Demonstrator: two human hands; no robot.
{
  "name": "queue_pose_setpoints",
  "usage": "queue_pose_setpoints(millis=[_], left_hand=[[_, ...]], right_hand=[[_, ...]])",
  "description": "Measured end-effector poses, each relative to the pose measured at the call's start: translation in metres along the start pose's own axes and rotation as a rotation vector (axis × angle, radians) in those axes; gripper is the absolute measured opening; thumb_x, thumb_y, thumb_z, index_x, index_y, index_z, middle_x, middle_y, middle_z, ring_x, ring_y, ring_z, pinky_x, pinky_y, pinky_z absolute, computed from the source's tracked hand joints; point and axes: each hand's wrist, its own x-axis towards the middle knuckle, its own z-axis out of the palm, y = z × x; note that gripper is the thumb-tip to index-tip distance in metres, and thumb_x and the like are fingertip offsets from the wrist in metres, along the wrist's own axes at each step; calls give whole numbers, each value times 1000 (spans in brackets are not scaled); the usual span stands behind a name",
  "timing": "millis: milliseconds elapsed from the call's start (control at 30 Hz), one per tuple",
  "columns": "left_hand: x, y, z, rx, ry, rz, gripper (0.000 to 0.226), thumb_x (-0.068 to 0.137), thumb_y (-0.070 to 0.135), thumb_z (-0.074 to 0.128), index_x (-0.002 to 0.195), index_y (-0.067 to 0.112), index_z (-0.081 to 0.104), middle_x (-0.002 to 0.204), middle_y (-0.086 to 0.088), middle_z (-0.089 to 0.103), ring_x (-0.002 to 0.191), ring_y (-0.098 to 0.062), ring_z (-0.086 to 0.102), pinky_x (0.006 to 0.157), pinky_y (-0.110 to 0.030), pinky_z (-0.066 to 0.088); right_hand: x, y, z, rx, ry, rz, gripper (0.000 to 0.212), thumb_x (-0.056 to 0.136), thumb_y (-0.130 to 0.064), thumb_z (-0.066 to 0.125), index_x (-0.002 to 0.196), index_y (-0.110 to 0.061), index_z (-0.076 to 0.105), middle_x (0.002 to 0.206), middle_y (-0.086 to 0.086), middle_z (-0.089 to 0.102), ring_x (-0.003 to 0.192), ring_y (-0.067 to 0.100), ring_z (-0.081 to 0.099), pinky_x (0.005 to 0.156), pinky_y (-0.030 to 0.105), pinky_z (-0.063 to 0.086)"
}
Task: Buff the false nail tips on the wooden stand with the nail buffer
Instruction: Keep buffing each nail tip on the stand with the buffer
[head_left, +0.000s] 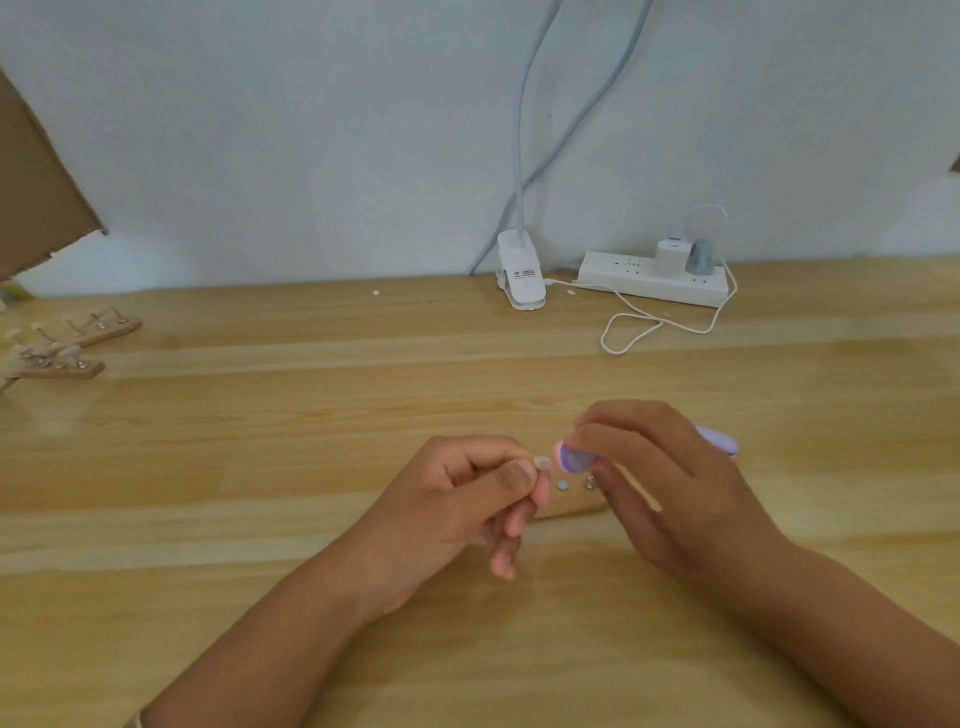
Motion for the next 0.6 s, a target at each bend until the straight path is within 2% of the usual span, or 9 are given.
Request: queue_pose_setpoints(millis=[100, 167, 267, 333, 400, 433, 500, 533, 600], left_hand=[[1, -1, 0, 27, 64, 33, 23, 95, 20, 57, 82, 4, 69, 62, -5, 56, 44, -18, 50, 50, -28, 49], [2, -1, 2, 58, 91, 48, 20, 90, 18, 60, 85, 3, 71, 65, -6, 61, 45, -18, 53, 50, -26, 48], [1, -2, 3, 57, 126, 50, 16, 85, 12, 64, 89, 0, 74, 70, -8, 68, 46, -16, 57, 49, -23, 48], [1, -4, 3, 30, 148, 29, 15, 85, 8, 64, 90, -3, 74, 74, -12, 70, 47, -17, 59, 48, -25, 51], [1, -5, 3, 36, 161, 3, 13, 86, 4, 64, 91, -2, 74, 77, -13, 72, 50, -19, 61, 48, -28, 54], [1, -6, 4, 50, 168, -7, 13, 85, 4, 66, 92, -1, 75, 78, -13, 72, 51, -20, 62, 48, -28, 54], [2, -7, 5, 65, 186, -22, 16, 80, 9, 69, 92, 1, 76, 82, -15, 73, 51, -20, 64, 47, -28, 55], [2, -7, 5, 64, 186, -23, 19, 77, 12, 71, 92, 2, 76, 83, -17, 73, 51, -20, 65, 46, -28, 55], [2, -7, 5, 72, 165, -10, 21, 75, 17, 71, 92, 6, 77, 83, -17, 74, 52, -20, 66, 45, -26, 53]], right_hand=[[0, -1, -3, 53, 51, 85, 30, 92, 4, 59, 117, -13, 57, 109, 1, 62, 106, 12, 60, 93, 18, 44], [0, -10, 1, 84, 47, 37, 25, 96, -2, 56, 119, -10, 58, 111, 2, 62, 109, 12, 59, 99, 15, 38], [0, -12, 3, 34, -14, -33, 31, 92, 7, 58, 118, -10, 62, 112, 6, 64, 104, 16, 60, 95, 19, 44], [0, 1, -1, -46, -45, 80, 35, 86, 15, 63, 112, -8, 70, 109, 6, 66, 99, 17, 64, 81, 32, 55], [0, 10, -6, -43, -55, 204, 32, 85, 15, 67, 108, -6, 73, 107, 2, 66, 98, 19, 66, 71, 44, 58], [0, 10, -7, -17, -43, 217, 30, 86, 13, 67, 108, -6, 72, 108, -1, 65, 100, 17, 65, 77, 41, 58], [0, 1, -5, 29, -17, 155, 27, 87, 8, 65, 111, -5, 71, 109, -1, 65, 104, 13, 63, 93, 21, 49], [1, -5, -3, 34, -18, 97, 25, 89, 5, 64, 112, -5, 70, 109, 1, 66, 105, 13, 62, 96, 16, 43], [1, -16, 0, 28, -58, -28, 24, 94, 4, 59, 112, -6, 71, 111, 6, 66, 103, 16, 62, 95, 15, 41]])
